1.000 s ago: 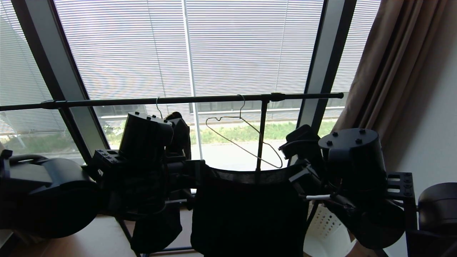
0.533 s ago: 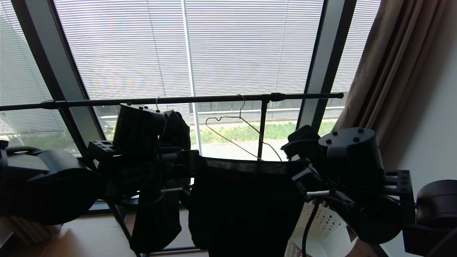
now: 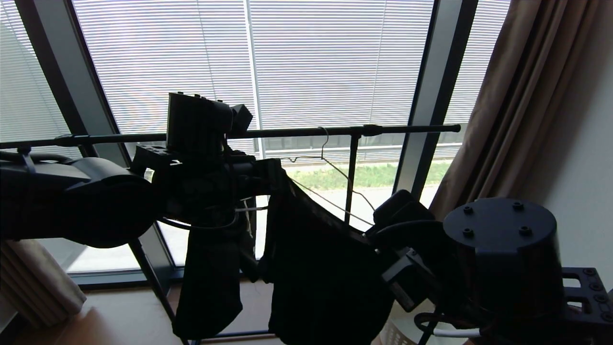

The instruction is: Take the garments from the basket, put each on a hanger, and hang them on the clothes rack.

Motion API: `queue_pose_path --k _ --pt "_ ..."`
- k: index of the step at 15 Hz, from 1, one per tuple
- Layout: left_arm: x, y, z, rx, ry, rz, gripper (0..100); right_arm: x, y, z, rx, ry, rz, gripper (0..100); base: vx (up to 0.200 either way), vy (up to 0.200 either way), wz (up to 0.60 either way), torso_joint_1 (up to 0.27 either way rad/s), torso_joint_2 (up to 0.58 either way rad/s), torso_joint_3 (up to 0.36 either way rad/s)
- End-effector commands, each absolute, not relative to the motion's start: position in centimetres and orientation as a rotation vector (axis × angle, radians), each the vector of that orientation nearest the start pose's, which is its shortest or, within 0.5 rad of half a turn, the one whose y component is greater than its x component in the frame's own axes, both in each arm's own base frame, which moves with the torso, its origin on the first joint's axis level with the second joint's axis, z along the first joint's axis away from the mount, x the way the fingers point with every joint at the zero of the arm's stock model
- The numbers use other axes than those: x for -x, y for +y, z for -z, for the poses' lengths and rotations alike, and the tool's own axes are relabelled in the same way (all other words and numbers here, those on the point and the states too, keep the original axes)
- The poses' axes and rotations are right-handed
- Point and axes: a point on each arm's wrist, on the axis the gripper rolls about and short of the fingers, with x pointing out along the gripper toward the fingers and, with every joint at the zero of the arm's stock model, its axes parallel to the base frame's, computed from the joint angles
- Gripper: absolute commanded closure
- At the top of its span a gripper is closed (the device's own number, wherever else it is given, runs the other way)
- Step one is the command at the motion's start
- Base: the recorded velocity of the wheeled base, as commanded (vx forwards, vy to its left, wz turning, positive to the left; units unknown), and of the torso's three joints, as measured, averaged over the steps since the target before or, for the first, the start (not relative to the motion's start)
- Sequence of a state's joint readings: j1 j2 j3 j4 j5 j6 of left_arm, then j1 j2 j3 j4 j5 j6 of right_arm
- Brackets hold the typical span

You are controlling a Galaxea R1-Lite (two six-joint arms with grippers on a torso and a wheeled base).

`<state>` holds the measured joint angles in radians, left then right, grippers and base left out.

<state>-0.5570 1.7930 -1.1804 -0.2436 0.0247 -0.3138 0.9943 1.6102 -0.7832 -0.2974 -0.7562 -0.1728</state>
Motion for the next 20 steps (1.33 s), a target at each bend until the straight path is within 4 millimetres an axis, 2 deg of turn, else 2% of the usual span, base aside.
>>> queue_pose_path --k 1,2,6,10,12,13,15,17,18,20 --pt "-30.6 -19.2 -22.1 0.2 0.413 0.475 100 -14.3 23.1 -17.6 0.541 0.301 -0.358 100 0.0 0.0 0.0 0.0 0.0 0.0" --pt "-30.7 -19.9 -22.7 0.204 0.393 0.493 100 -13.4 24.5 -17.3 0.492 0.307 -0.421 100 0.0 0.0 0.0 0.0 0.0 0.0" --pt "-30.1 -21.6 -24.1 0.201 0.383 0.543 100 -13.5 28.1 -16.8 0.332 0.335 -0.438 100 0.0 0.0 0.0 0.0 0.0 0.0" --pt "-28.8 -23.1 -24.6 0.195 0.38 0.596 100 -13.9 30.0 -17.6 0.175 0.335 -0.434 100 0.0 0.0 0.0 0.0 0.0 0.0" --pt "-28.8 -23.1 -24.6 0.194 0.382 0.596 100 -13.8 30.1 -17.7 0.168 0.334 -0.435 100 0.0 0.0 0.0 0.0 0.0 0.0" --pt "-28.7 -23.1 -24.8 0.195 0.378 0.598 100 -14.0 30.2 -18.6 0.101 0.326 -0.428 100 0.0 0.0 0.0 0.0 0.0 0.0" --pt "-28.9 -22.6 -24.6 0.197 0.382 0.583 100 -14.1 29.7 -18.4 0.127 0.333 -0.419 100 0.0 0.0 0.0 0.0 0.0 0.0" --pt "-28.8 -22.0 -24.6 0.197 0.386 0.568 100 -15.0 28.4 -18.6 0.172 0.331 -0.383 100 0.0 0.0 0.0 0.0 0.0 0.0" --pt "-28.2 -20.7 -24.6 0.191 0.402 0.547 100 -16.1 26.4 -18.6 0.238 0.338 -0.335 100 0.0 0.0 0.0 0.0 0.0 0.0" --pt "-27.2 -19.4 -25.2 0.183 0.422 0.533 100 -17.8 24.2 -18.5 0.311 0.352 -0.261 100 0.0 0.0 0.0 0.0 0.0 0.0"
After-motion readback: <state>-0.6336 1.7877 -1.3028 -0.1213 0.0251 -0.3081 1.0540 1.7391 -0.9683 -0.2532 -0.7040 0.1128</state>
